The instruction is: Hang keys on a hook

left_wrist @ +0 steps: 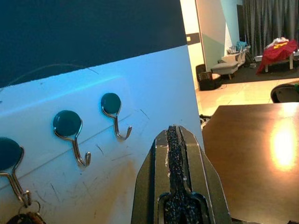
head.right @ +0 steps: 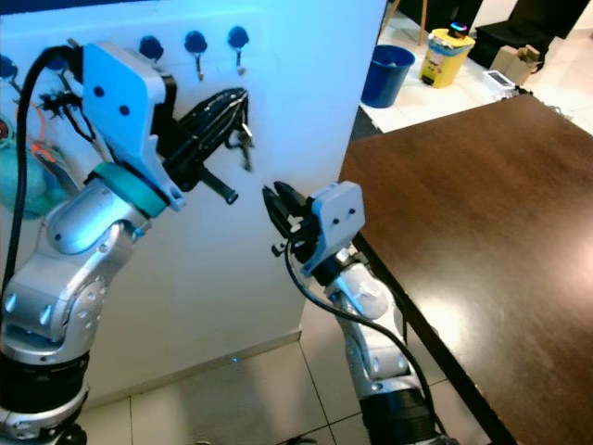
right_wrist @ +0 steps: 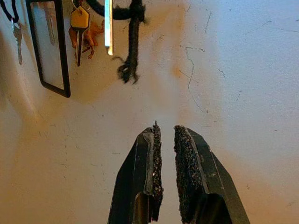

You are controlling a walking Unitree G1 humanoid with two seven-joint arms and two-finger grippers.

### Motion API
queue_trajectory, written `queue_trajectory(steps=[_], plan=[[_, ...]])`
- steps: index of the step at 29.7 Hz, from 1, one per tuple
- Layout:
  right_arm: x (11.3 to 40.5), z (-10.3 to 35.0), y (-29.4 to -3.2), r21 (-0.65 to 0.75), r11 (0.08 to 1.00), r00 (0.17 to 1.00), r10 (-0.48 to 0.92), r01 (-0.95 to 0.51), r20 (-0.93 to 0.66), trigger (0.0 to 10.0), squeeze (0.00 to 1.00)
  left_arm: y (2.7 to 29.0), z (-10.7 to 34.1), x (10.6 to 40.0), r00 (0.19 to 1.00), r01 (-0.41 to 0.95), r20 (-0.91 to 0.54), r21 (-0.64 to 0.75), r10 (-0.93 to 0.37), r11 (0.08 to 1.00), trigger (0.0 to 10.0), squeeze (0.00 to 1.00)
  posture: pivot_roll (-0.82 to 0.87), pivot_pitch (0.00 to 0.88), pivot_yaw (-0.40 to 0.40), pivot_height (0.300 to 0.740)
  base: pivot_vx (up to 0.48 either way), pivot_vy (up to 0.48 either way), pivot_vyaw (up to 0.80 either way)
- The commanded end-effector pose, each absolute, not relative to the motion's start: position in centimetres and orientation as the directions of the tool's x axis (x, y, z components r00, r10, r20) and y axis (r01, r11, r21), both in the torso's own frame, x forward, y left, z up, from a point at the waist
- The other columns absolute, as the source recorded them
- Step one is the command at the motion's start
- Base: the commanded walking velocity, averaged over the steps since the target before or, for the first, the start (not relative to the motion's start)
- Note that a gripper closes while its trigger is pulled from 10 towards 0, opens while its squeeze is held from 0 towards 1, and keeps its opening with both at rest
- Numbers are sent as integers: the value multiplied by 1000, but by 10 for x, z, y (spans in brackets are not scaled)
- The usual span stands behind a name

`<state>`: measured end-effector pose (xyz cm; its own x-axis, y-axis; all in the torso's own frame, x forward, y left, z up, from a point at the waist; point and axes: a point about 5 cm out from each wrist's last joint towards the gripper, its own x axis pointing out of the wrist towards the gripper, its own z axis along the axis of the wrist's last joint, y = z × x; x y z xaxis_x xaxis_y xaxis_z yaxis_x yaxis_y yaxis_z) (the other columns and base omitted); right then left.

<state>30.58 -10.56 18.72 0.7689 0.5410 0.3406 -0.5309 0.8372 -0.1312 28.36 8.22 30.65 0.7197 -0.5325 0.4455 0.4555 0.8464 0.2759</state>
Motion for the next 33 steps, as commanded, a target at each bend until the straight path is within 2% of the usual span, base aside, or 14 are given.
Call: queue_trajectory(steps=[1, 9, 23, 33], plan=[[305, 188, -101, -137, 826, 760, 558, -546, 335, 10000, 0, 83, 306, 284, 717, 446, 447, 296, -535, 845, 10000, 0, 27, 0, 76, 740, 0, 0, 0], [302, 180, -88, -180, 784, 728, 620, -594, 292, 10000, 0, 84, 301, 288, 733, 434, 422, 314, -533, 845, 10000, 0, 46, 0, 92, 740, 0, 0, 0], [297, 173, -89, -160, 781, 733, 622, -603, 275, 10000, 0, 92, 307, 290, 744, 406, 431, 314, -510, 858, 10000, 0, 63, 0, 77, 740, 0, 0, 0], [297, 173, -89, -160, 780, 731, 623, -605, 276, 10000, 0, 109, 317, 309, 811, 234, 447, 341, -376, 910, 10000, 0, 64, 0, 79, 740, 0, 0, 0]])
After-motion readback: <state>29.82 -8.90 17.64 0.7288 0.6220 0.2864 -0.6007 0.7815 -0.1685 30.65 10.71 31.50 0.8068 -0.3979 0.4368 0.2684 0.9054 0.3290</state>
